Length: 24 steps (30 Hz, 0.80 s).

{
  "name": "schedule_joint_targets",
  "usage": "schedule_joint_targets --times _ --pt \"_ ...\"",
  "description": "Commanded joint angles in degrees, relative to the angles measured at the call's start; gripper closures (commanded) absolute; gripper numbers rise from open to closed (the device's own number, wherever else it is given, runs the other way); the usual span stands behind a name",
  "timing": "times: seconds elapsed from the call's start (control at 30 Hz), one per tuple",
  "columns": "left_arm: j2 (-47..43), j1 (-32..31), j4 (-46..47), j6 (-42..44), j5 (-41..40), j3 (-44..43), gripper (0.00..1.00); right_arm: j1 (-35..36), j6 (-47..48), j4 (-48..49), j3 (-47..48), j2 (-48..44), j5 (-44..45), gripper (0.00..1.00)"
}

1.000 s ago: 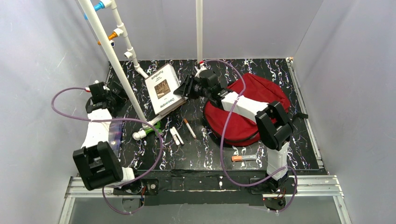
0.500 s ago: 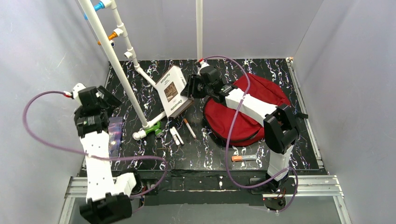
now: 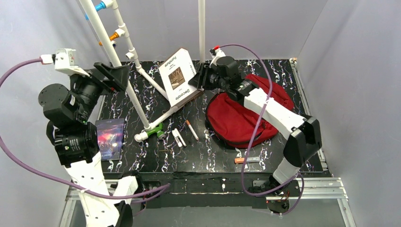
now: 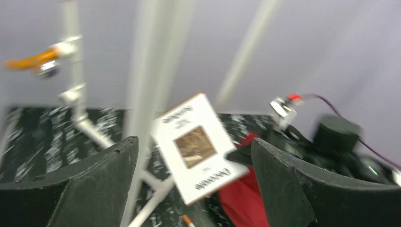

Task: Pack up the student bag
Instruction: Pick up the book from the center of the board.

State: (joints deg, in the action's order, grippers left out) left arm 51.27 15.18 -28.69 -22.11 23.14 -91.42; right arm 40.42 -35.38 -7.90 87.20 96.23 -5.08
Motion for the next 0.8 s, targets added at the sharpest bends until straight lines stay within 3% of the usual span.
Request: schedule_joint_targets --times 0.0,0.1,0.17,0.27,0.33,0.37,0.5,0.63,0.77 --pt "-0.29 -4.5 12.07 -2.67 26.03 -2.16 0.13 -0.78 1.09 -1.35 -0.02 -6.99 0.73 0.96" --pt "-0.9 -9.0 21.75 -7.33 33.12 2.33 0.09 -0.79 4.47 -7.13 -0.41 -11.92 3.11 0.95" --pt "-0.42 -12.34 24.88 -9.19 33.76 4.95 0.07 -0.79 7.0 -12.3 -0.35 -15.45 5.91 0.94" --pt "0.36 -22.59 26.94 -6.19 31.85 9.86 0.05 -0.79 10.36 -21.57 0.1 -21.49 14.82 0.92" --pt "1.66 -30.75 24.62 1.4 28.68 12.57 0.05 -0.79 11.94 -27.15 0.37 -25.33 21.23 0.92" --pt "2.99 -37.81 22.42 5.88 25.63 13.63 0.05 -0.79 12.53 -29.8 0.49 -26.96 24.83 0.92" --pt "7.32 -57.58 16.39 27.33 9.9 18.27 0.04 -0.79 13.4 -39.07 -0.28 -34.14 38.55 0.92" --pt "13.78 -66.76 16.76 42.17 -1.37 23.54 0.04 -0.8 12.61 -47.17 -0.67 -38.41 49.28 0.93" --pt "23.03 -70.93 18.49 54.17 -9.12 28.39 0.02 -0.8 11.28 -53.41 -0.26 -40.6 54.18 0.94"
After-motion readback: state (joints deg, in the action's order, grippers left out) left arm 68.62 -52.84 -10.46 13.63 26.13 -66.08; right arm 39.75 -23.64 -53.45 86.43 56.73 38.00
